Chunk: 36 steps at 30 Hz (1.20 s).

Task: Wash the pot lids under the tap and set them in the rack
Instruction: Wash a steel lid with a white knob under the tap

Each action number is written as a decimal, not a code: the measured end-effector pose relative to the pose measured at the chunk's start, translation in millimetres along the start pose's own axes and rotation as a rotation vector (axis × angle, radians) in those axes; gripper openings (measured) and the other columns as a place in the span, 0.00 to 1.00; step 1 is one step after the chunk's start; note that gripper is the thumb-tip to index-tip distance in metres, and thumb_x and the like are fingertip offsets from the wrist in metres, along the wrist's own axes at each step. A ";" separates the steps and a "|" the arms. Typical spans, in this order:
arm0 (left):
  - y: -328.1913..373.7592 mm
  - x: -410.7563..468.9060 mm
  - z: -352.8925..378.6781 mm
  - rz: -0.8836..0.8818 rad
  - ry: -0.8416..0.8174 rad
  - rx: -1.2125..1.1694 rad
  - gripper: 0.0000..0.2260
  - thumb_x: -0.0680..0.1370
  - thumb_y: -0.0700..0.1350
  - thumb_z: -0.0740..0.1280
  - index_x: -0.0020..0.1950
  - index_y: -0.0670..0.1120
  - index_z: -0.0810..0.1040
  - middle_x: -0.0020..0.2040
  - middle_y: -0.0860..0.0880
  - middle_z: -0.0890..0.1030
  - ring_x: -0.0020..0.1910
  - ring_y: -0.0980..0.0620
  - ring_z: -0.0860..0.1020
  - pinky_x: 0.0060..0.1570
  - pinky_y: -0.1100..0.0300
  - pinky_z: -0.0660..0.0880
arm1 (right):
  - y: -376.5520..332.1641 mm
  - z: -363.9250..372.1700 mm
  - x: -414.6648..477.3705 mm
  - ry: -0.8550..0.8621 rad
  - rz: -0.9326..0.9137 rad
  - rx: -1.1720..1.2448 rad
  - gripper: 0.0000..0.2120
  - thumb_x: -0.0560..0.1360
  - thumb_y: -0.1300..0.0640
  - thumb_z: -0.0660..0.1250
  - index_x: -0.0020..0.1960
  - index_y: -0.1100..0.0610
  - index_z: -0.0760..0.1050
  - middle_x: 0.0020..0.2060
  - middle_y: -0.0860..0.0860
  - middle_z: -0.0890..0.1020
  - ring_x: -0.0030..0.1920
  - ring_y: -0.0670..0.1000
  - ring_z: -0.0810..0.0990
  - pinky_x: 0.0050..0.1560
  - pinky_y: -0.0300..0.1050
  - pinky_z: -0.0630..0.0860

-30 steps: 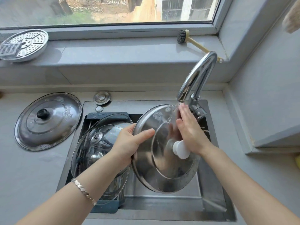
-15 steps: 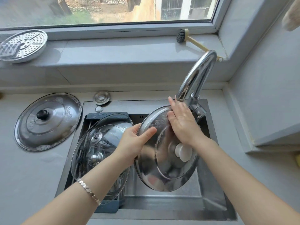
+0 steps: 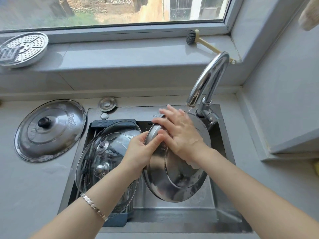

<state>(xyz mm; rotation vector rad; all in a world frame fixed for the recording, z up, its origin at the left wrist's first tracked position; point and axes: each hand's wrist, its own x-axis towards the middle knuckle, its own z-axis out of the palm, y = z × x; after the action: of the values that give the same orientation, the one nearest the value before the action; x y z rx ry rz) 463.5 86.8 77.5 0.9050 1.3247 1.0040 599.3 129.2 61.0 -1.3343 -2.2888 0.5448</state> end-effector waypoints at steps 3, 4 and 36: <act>-0.8 -0.5 -0.1 0.002 0.026 0.022 0.03 0.75 0.42 0.67 0.42 0.46 0.80 0.35 0.51 0.83 0.35 0.54 0.80 0.38 0.63 0.77 | 23.9 -6.8 10.9 0.103 0.415 0.185 0.31 0.73 0.40 0.44 0.67 0.57 0.68 0.66 0.54 0.69 0.72 0.55 0.60 0.74 0.51 0.51; -2.0 0.1 -0.4 0.006 0.033 0.036 0.03 0.75 0.42 0.68 0.41 0.47 0.80 0.35 0.51 0.83 0.35 0.54 0.79 0.38 0.62 0.77 | 21.6 -5.8 9.7 0.117 0.451 0.176 0.31 0.74 0.42 0.44 0.67 0.58 0.66 0.67 0.55 0.68 0.73 0.56 0.58 0.74 0.52 0.50; 14.7 20.4 9.0 -0.026 0.318 -0.354 0.09 0.77 0.49 0.64 0.45 0.45 0.79 0.36 0.51 0.84 0.37 0.55 0.82 0.41 0.64 0.80 | -37.6 19.9 7.8 0.212 -0.046 -0.017 0.25 0.77 0.52 0.51 0.70 0.61 0.65 0.71 0.57 0.67 0.73 0.56 0.62 0.73 0.49 0.51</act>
<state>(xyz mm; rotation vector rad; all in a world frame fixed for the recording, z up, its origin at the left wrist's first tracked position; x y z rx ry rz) 471.3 111.2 85.1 0.4723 1.3559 1.3508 558.2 116.5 65.8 -1.2779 -2.1493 0.3517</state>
